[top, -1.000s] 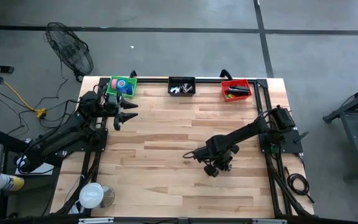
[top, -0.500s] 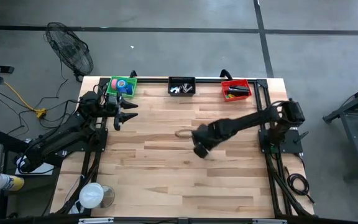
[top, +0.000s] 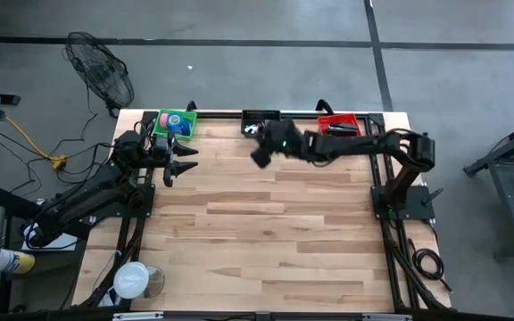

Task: Pick and place Stapler, Stapler remover, tape
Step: Put the black staple remover in the black bin, then return to Home Position

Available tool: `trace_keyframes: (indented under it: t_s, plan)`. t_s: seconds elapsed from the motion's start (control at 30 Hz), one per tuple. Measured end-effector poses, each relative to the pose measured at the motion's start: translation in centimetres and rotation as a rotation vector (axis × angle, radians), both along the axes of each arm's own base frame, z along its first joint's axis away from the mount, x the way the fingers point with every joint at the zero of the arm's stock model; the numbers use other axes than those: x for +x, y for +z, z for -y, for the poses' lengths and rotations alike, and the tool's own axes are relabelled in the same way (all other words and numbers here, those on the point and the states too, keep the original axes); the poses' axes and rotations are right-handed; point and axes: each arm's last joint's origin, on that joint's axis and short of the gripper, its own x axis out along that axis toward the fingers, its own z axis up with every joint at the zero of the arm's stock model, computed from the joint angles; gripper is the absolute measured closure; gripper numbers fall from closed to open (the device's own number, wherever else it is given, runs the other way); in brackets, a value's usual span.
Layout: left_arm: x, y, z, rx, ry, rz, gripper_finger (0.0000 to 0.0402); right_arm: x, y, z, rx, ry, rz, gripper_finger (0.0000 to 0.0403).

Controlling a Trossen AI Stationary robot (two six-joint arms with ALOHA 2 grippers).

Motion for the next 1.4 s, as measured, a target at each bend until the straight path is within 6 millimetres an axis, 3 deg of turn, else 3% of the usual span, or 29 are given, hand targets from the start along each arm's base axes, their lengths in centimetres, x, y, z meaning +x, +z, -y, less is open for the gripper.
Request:
trace_keyframes:
  t_s: [0.13, 0.3, 0.5, 0.83, 1.17, 1.3, 1.4]
  plan:
    - [0.0, -0.1, 0.0, -0.009, 0.0, -0.004, 0.0191, -0.6, 0.1, 4.0, -0.024, -0.099, 0.06, 0.0338]
    - [0.0, -0.1, 0.1, -0.03, -0.023, -0.003, 0.0191, -1.5, -1.6, 8.1, 0.023, -0.18, 0.072, 0.0336]
    - [0.0, -0.1, 0.1, -0.039, -0.028, -0.008, 0.0191, -2.1, -4.6, 10.9, 0.163, -0.172, 0.06, 0.0337]
    - [0.0, -0.3, 0.1, -0.051, -0.028, -0.02, 0.0191, -2.3, -6.1, 12.0, 0.185, -0.195, 0.039, 0.0312]
    - [0.0, -0.3, 0.1, -0.055, -0.028, -0.024, 0.0191, -2.2, -5.9, 12.0, 0.183, -0.167, 0.062, 0.0232]
    - [0.0, -0.5, 0.1, -0.068, -0.028, -0.037, 0.0191, -2.2, -5.1, 11.9, 0.173, -0.116, 0.076, 0.0204]
    - [0.0, -0.6, 0.1, -0.069, -0.028, -0.043, 0.0191, -2.6, -3.4, 11.3, 0.208, -0.019, 0.116, 0.0198]
